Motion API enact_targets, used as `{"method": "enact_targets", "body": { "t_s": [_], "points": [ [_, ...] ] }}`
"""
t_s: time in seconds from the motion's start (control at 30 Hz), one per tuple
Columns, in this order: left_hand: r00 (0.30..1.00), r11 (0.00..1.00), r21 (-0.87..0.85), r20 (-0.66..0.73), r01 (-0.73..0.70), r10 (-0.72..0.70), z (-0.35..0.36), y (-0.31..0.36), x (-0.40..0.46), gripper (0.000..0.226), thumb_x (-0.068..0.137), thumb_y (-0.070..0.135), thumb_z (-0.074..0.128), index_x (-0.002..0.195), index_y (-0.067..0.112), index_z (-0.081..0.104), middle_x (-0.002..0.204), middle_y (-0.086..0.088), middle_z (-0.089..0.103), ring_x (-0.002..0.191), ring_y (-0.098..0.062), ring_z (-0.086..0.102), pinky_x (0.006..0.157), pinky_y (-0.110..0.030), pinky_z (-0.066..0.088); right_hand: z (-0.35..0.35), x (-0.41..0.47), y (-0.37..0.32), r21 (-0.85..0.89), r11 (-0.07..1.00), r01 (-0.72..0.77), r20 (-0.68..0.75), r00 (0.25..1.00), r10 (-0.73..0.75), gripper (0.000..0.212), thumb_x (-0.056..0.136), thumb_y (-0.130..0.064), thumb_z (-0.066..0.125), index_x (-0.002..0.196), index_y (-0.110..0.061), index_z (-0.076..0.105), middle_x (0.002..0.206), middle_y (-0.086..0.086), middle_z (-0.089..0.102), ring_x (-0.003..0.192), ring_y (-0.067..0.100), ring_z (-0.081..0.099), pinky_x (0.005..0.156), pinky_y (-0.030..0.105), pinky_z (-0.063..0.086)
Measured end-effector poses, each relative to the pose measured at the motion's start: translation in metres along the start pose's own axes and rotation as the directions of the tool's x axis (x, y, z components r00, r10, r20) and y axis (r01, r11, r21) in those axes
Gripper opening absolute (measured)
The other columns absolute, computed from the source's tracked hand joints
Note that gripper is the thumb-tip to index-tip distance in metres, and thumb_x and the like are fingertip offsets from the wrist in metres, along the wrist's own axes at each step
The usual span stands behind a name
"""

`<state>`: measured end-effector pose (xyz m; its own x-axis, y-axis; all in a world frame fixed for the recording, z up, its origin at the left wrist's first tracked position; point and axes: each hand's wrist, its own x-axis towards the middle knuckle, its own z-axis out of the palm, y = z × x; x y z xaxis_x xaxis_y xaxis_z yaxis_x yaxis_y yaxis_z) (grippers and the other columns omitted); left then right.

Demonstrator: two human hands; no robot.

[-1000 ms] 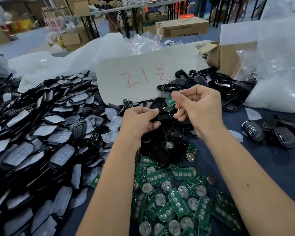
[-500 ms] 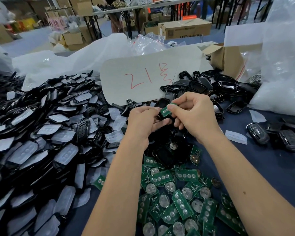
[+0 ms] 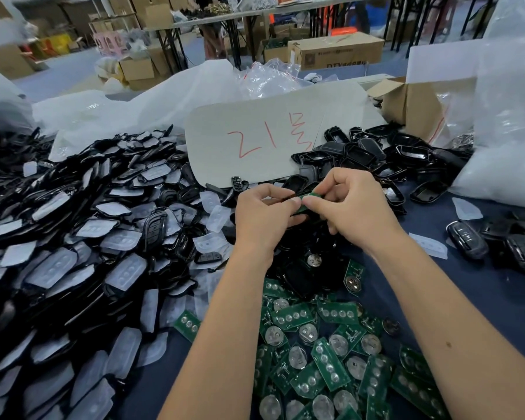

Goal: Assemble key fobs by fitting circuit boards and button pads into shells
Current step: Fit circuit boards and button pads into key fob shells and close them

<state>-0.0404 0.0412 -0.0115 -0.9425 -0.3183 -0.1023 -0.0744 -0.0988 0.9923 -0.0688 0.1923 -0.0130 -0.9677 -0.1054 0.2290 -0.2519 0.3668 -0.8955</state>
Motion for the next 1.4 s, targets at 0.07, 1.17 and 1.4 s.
{"method": "enact_targets", "body": {
  "t_s": [0.07,1.17,1.4],
  "points": [
    [1.0,1.0,0.01,0.016,-0.008,0.008,-0.001,0.0,0.0,0.01,0.087,-0.008,0.074,0.084,0.0,0.07,0.086,-0.016,0.073,0.074,-0.026,0.077,0.067,-0.028,0.062,-0.003,0.0,0.0,0.015,1.0,-0.006,0.025,1.0,0.006,0.022,0.087,-0.021,0.084,0.082,-0.012,0.064,0.059,0.007,0.068,0.037,0.019,0.057,0.042,0.023,0.041],
    [0.973,0.935,0.35,0.227,-0.05,-0.034,-0.106,0.075,-0.006,0.012,0.089,-0.007,0.072,0.095,0.003,0.072,0.086,-0.018,0.074,0.063,-0.022,0.068,0.062,-0.021,0.057,0.066,-0.032,-0.045,0.281,0.959,-0.029,0.111,0.994,-0.002,0.019,0.091,-0.023,0.081,0.095,-0.009,0.07,0.071,0.009,0.073,0.052,0.024,0.071,0.05,0.034,0.057],
    [0.98,0.858,0.512,-0.154,-0.031,0.127,-0.175,0.11,-0.026,0.015,0.087,-0.005,0.076,0.084,0.01,0.074,0.09,-0.016,0.068,0.056,-0.018,0.07,0.055,-0.019,0.057,0.107,-0.082,-0.085,-0.077,0.744,0.664,0.529,0.66,-0.534,0.011,0.097,-0.026,0.074,0.105,-0.02,0.075,0.096,-0.005,0.066,0.09,0.011,0.054,0.081,0.029,0.046]
  ]
}}
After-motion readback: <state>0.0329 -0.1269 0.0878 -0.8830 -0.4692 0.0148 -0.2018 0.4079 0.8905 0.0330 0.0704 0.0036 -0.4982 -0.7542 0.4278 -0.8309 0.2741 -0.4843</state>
